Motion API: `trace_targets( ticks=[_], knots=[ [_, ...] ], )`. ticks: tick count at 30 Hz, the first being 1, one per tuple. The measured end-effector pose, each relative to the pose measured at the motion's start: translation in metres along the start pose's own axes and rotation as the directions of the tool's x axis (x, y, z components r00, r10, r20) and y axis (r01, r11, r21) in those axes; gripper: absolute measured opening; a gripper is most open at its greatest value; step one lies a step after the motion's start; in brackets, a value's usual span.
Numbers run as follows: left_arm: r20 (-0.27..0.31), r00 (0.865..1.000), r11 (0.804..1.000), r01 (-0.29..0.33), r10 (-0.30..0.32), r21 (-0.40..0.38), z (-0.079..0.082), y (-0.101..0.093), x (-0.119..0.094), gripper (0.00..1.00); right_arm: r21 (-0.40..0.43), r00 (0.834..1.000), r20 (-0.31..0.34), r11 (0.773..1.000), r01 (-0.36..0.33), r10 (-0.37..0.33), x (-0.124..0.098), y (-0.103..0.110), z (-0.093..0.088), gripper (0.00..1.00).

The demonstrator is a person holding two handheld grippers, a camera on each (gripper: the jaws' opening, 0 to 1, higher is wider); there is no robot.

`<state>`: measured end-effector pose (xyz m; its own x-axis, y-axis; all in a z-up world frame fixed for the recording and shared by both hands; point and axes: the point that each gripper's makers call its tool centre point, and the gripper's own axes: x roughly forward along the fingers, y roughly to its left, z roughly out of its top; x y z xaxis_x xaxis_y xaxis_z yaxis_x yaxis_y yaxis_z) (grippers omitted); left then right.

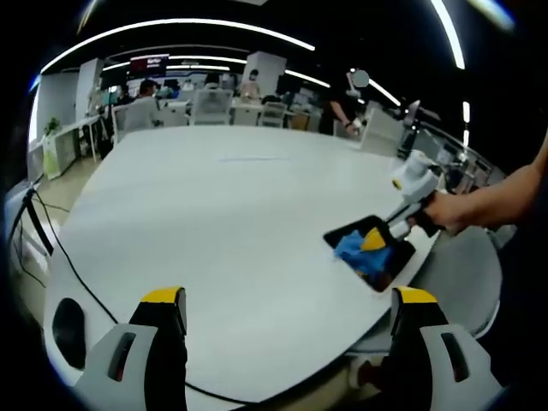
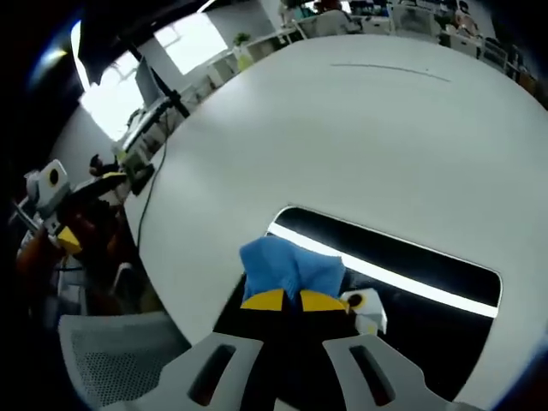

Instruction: Wipe the mirror surface with the cleaning cloth until all visible marks leave the cleaned area.

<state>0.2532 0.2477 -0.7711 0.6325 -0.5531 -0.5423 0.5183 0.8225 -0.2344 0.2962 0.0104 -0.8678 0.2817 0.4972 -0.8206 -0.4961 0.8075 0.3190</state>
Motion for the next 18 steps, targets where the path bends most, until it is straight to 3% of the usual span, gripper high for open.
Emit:
trace_targets(
  ticks=[18],
  knots=[
    [0.011,1.000,1.000,-0.004,0.004,0.026,0.008,0.000,0.003,1.00,0.075,0.997,-0.005,0.994,0.079,-0.079,-0.049,-0.081,-0.032,0.00]
  ],
)
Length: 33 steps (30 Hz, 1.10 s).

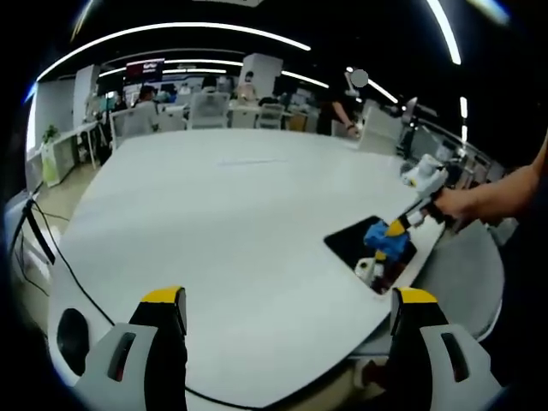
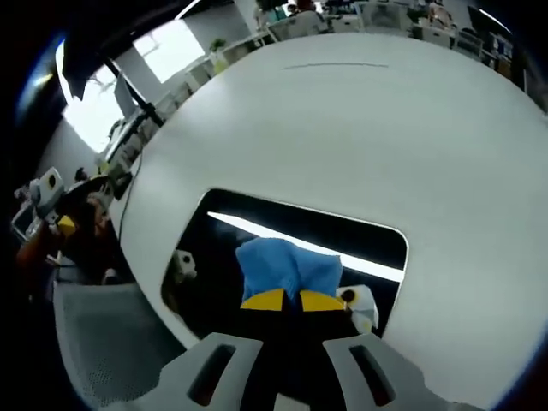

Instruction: Wipe the mirror surface with the cleaning cloth until all visible marks leave the cleaned area.

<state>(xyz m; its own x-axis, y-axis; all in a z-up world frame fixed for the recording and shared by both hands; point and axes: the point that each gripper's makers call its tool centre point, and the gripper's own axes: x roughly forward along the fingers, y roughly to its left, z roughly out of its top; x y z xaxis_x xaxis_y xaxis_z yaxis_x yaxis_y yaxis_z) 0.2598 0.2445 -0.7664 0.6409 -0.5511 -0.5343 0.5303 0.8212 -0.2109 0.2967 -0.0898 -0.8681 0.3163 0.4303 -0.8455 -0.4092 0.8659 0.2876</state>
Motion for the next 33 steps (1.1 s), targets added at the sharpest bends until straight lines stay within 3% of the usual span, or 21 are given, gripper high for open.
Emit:
trace_targets(
  ticks=[8,14,19,22,25,27,33],
  knots=[
    [-0.007,1.000,1.000,0.002,-0.002,0.003,-0.001,-0.001,0.000,1.00,-0.011,0.999,-0.009,0.999,0.051,-0.052,-0.014,-0.028,-0.010,0.00],
    [-0.012,1.000,1.000,0.002,-0.002,-0.002,-0.001,-0.004,0.002,1.00,0.084,0.994,-0.007,0.991,0.107,-0.107,-0.024,-0.048,-0.017,0.00],
    [-0.014,1.000,1.000,0.005,-0.005,-0.002,-0.001,-0.007,0.004,1.00,0.037,0.990,-0.010,0.989,0.144,-0.143,-0.024,-0.044,-0.017,0.00],
    [-0.010,1.000,1.000,0.003,-0.003,0.003,0.001,-0.009,0.002,1.00,0.001,0.974,0.012,0.974,0.227,-0.227,-0.027,-0.055,-0.013,0.00],
    [-0.017,1.000,1.000,-0.004,0.004,0.008,0.000,-0.006,0.000,1.00,0.047,0.975,0.061,0.976,0.213,-0.216,-0.029,-0.053,-0.006,0.00],
    [-0.022,1.000,1.000,-0.012,0.012,0.005,-0.003,-0.003,-0.002,1.00,0.030,0.978,0.022,0.978,0.205,-0.206,-0.024,-0.052,-0.014,0.00],
    [-0.023,1.000,1.000,-0.018,0.018,-0.005,-0.005,-0.003,0.000,1.00,0.014,0.979,0.045,0.980,0.199,-0.199,-0.023,-0.053,-0.014,0.00]
  ],
)
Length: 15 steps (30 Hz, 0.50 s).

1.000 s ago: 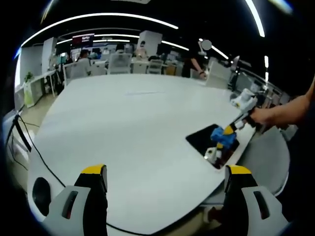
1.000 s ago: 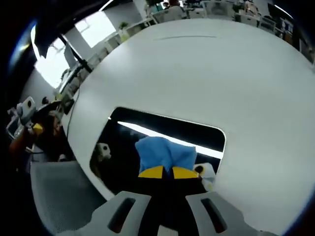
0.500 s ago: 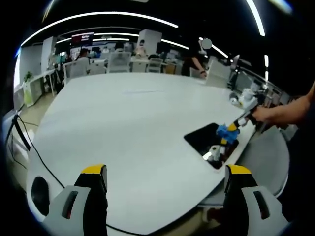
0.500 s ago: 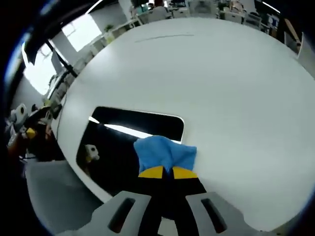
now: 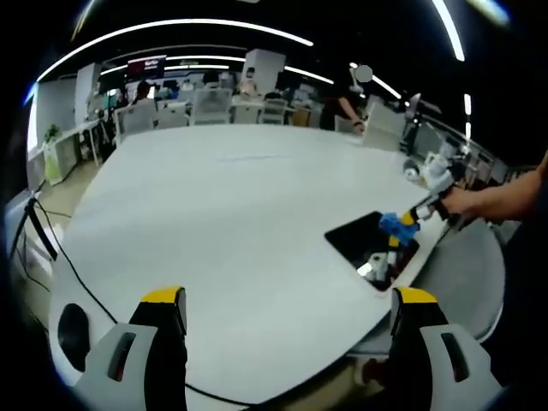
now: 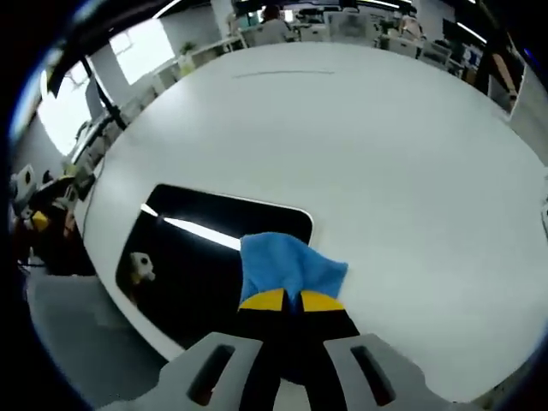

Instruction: Wipe the mirror surface with the cleaning cloth until all visible marks leave the cleaned area.

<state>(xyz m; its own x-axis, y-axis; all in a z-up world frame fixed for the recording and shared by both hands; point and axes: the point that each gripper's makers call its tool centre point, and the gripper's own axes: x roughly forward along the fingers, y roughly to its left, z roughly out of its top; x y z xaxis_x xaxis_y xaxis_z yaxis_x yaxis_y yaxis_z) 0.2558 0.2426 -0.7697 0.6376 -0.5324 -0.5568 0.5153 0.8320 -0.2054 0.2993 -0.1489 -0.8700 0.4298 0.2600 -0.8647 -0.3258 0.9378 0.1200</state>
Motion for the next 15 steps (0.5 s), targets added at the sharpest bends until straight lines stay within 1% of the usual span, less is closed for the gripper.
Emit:
trace_targets(
  ticks=[3,6,8,10,11,12,14,15],
  knots=[
    [-0.004,1.000,1.000,0.009,-0.009,0.007,0.000,-0.005,0.005,1.00,-0.005,1.000,0.008,1.000,0.001,-0.001,0.000,0.001,0.000,0.00],
    [-0.003,1.000,1.000,0.021,-0.021,0.013,0.002,-0.009,0.006,1.00,-0.003,0.999,0.023,1.000,0.023,-0.023,-0.001,0.002,0.000,0.00],
    [-0.008,1.000,0.999,0.025,-0.025,0.021,0.002,-0.009,0.007,1.00,0.000,0.998,0.049,0.999,0.034,-0.034,-0.003,0.005,0.001,0.01],
    [-0.014,1.000,0.999,0.026,-0.026,0.029,0.002,-0.009,0.005,1.00,0.016,0.998,0.068,1.000,0.015,-0.016,-0.003,0.012,-0.001,0.02],
    [-0.014,1.000,0.999,0.026,-0.026,0.030,0.002,-0.008,0.005,1.00,0.018,0.998,0.066,1.000,0.008,-0.009,-0.004,0.015,-0.003,0.02],
    [-0.014,1.000,0.999,0.025,-0.024,0.033,0.003,-0.007,0.003,1.00,0.012,0.998,0.069,1.000,0.009,-0.010,-0.006,0.018,-0.005,0.02],
    [-0.013,1.000,0.999,0.018,-0.018,0.031,0.003,-0.003,0.001,1.00,-0.044,0.998,0.060,0.999,0.023,-0.020,-0.009,0.018,-0.012,0.02],
    [-0.013,1.000,0.999,0.015,-0.014,0.029,0.003,-0.002,0.000,1.00,-0.042,0.998,0.059,0.999,0.021,-0.019,-0.009,0.018,-0.014,0.02]
  ],
)
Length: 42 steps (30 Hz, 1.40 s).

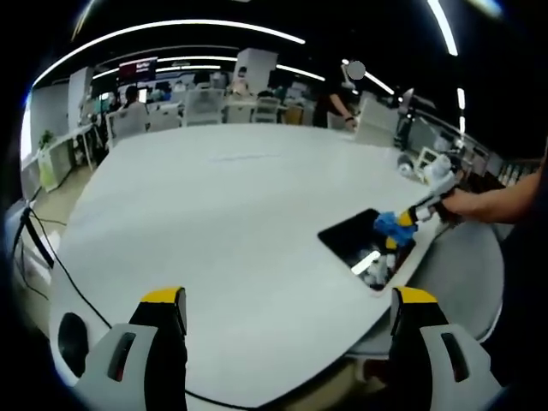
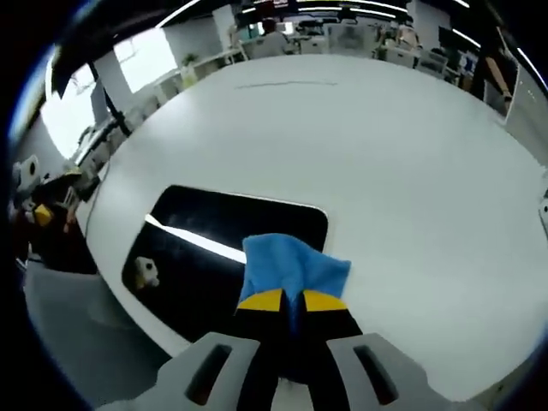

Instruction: Wipe the mirror surface with the cleaning cloth until all visible marks leave the cleaned area.

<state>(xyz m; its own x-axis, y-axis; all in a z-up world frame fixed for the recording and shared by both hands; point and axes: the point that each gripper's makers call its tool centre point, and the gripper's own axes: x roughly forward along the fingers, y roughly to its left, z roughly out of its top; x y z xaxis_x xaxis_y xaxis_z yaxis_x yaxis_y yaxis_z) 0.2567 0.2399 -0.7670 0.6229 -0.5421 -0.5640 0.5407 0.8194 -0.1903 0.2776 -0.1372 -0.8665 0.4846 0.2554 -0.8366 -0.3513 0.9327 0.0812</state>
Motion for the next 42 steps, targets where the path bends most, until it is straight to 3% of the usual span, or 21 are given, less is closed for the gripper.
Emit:
trace_targets(
  ticks=[6,9,15,22,26,36,40,42],
  knots=[
    [-0.007,1.000,1.000,-0.004,0.004,-0.004,-0.007,0.001,-0.001,1.00,0.020,0.999,-0.015,0.999,-0.034,0.035,-0.011,0.003,-0.017,0.02],
    [-0.012,1.000,1.000,0.001,-0.001,-0.004,-0.008,-0.002,0.001,1.00,0.060,0.999,0.039,0.998,-0.015,0.013,-0.009,0.002,-0.016,0.02],
    [-0.027,1.000,1.000,0.014,-0.014,0.006,-0.011,-0.006,0.000,1.00,0.012,1.000,-0.002,1.000,-0.013,0.013,-0.012,0.008,-0.021,0.02],
    [-0.044,0.999,1.000,0.010,-0.009,0.014,-0.015,-0.002,-0.003,1.00,0.061,1.000,-0.009,0.998,-0.016,0.016,-0.013,0.006,-0.023,0.02],
    [-0.048,0.999,1.000,0.013,-0.012,0.028,-0.016,-0.003,-0.004,1.00,0.046,1.000,-0.006,0.999,-0.013,0.013,-0.014,0.007,-0.023,0.01],
    [-0.015,1.000,1.000,0.003,-0.003,0.020,-0.009,-0.004,-0.002,1.00,0.042,1.000,-0.005,0.999,0.008,-0.008,-0.013,0.008,-0.022,0.01],
    [-0.007,1.000,1.000,0.004,-0.004,0.014,-0.008,-0.004,-0.003,1.00,0.118,0.999,-0.016,0.993,-0.029,0.031,-0.011,0.018,-0.022,0.01],
    [-0.006,1.000,1.000,0.002,-0.002,0.006,-0.010,-0.004,-0.004,1.00,0.134,1.000,-0.015,0.991,-0.012,0.014,-0.010,0.017,-0.020,0.00]
  ],
)
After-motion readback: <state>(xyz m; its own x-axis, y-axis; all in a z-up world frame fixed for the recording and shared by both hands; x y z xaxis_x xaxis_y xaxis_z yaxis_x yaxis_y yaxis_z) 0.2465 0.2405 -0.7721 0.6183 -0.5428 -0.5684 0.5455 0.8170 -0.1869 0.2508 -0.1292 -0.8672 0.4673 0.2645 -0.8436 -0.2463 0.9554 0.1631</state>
